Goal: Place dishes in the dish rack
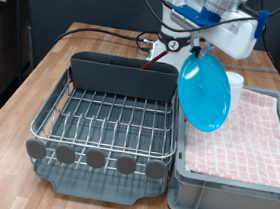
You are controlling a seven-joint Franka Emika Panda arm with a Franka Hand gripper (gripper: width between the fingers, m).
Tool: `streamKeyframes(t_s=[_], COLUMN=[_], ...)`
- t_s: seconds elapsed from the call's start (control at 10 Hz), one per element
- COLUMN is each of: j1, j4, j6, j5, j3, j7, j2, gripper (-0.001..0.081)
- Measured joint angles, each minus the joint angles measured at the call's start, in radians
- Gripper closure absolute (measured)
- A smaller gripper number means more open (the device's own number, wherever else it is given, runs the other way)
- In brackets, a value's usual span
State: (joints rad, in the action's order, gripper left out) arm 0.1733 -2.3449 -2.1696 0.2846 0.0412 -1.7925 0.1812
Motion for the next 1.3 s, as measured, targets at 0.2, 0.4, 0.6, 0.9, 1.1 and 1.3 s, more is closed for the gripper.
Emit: streamKeyframes(t_s=[0.2,0.4,0.6,0.9,1.1,1.3], j1=[0.000,-0.014,-0.039,-0.069,-0.072,-0.072], j4=[0.000,0.013,0.015,0.013,0.015,0.024], j6=[0.016,0.137,0.198,0.116,0.096,0.128], j5=[0.007,0.081,0.230,0.411,0.430,0.492], j3=[0.000,0.009,0.029,0.109,0.119,0.113], j7=[-0.001,0.008,0.110,0.442,0.508,0.499], j2=[-0.002,0.015,0.042,0.057,0.057,0.057], gripper=[0.0787,0.0787,0.0787,0.0787,0.0788,0.0788])
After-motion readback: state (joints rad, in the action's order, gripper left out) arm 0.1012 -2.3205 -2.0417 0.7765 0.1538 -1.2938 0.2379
